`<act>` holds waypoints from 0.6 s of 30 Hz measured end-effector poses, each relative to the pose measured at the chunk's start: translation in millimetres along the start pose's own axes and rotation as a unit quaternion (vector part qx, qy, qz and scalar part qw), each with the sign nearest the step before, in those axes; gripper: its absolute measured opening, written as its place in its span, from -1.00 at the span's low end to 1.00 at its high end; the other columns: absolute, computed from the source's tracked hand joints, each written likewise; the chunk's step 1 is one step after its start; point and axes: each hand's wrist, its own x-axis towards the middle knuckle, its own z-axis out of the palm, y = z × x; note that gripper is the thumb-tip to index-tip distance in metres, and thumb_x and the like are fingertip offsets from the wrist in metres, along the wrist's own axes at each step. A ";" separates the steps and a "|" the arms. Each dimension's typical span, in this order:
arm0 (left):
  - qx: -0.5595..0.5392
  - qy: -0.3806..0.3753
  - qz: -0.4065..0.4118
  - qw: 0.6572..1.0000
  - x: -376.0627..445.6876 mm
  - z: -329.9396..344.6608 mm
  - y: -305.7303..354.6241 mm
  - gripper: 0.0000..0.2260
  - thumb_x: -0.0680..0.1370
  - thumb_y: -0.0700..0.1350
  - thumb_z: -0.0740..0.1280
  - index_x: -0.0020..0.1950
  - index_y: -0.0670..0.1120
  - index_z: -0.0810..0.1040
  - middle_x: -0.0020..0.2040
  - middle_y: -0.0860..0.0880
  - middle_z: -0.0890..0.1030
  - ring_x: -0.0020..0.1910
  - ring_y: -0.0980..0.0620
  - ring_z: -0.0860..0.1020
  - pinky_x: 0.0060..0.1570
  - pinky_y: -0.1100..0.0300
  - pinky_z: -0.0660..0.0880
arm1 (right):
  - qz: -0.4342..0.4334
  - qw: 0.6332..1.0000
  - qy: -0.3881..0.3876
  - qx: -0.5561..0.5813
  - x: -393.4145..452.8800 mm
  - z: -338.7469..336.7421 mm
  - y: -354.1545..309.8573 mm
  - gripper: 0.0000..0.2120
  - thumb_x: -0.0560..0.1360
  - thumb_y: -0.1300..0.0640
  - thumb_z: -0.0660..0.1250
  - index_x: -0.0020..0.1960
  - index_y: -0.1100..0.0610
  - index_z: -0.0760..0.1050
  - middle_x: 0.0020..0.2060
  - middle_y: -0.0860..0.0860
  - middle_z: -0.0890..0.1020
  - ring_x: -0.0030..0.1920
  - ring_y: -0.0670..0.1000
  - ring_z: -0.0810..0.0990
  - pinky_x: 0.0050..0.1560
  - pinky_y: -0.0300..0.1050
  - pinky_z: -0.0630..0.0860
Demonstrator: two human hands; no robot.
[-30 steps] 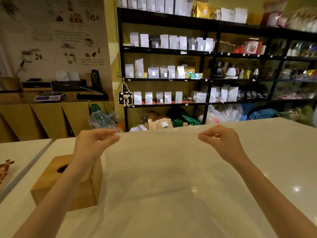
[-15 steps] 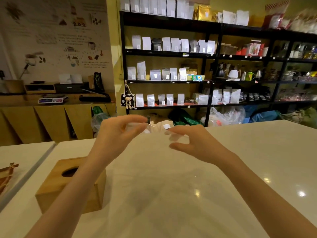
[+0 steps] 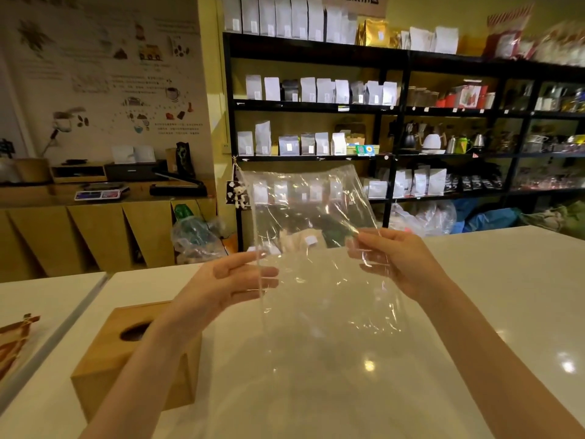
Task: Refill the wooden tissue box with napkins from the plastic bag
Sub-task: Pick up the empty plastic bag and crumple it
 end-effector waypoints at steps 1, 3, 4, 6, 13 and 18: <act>0.015 0.011 0.010 1.000 0.0 2.3 -1.4 -0.40 0.21 0.06 0.53 0.19 -0.11 0.50 0.00 -0.07 0.70 -0.01 -0.07 0.65 -0.16 0.24 0.60 | 0.014 1.000 0.003 0.012 0.0 -0.7 6.5 -0.89 0.40 0.15 0.38 -0.12 0.15 0.64 -0.28 0.01 0.74 -0.24 -0.04 0.70 -0.41 -0.26 0.55; -0.005 0.046 0.014 0.999 -1.6 3.5 -3.6 -0.58 0.27 -0.06 0.46 0.10 -0.09 0.55 -0.06 -0.08 0.71 -0.08 -0.05 0.67 -0.23 0.26 0.60 | 0.041 0.999 0.005 0.034 -0.7 -1.5 18.3 -0.87 0.41 0.15 0.38 -0.09 0.16 0.64 -0.27 0.04 0.73 -0.24 -0.03 0.70 -0.40 -0.25 0.56; -0.019 0.064 0.014 0.998 -1.4 4.9 -4.2 -0.64 0.29 -0.10 0.43 0.07 -0.08 0.56 -0.10 -0.08 0.72 -0.12 -0.03 0.68 -0.28 0.27 0.60 | 0.054 0.998 0.005 0.043 -1.6 -1.7 23.0 -0.87 0.44 0.16 0.35 -0.07 0.17 0.64 -0.26 0.04 0.73 -0.24 -0.03 0.70 -0.40 -0.25 0.56; -0.020 0.090 0.008 0.996 -1.7 6.0 -5.5 -0.66 0.30 -0.12 0.40 0.07 -0.03 0.53 -0.15 -0.07 0.73 -0.16 0.01 0.68 -0.34 0.27 0.59 | 0.076 0.995 -0.001 0.065 -3.1 -1.8 30.0 -0.84 0.49 0.16 0.31 -0.01 0.19 0.62 -0.24 0.08 0.74 -0.24 0.00 0.71 -0.39 -0.22 0.58; -0.012 0.178 0.002 0.984 -0.6 4.4 -6.4 -0.60 0.40 -0.26 0.37 0.19 0.01 0.46 -0.28 -0.06 0.72 -0.27 0.02 0.68 -0.38 0.22 0.60 | 0.070 0.997 -0.025 0.034 -9.0 -6.4 41.8 -0.64 0.52 0.24 0.25 0.28 0.06 0.32 -0.23 0.16 0.73 -0.23 0.10 0.71 -0.34 -0.15 0.61; -0.003 0.140 -0.039 0.989 0.0 3.9 -3.7 -0.66 0.42 -0.27 0.36 0.04 0.14 0.55 -0.34 -0.02 0.70 -0.36 0.08 0.65 -0.38 0.22 0.56 | 0.022 0.999 -0.038 0.012 -9.0 -7.8 45.2 -0.70 0.56 0.23 0.19 0.19 -0.07 0.49 -0.26 0.04 0.73 -0.16 0.05 0.71 -0.24 -0.17 0.63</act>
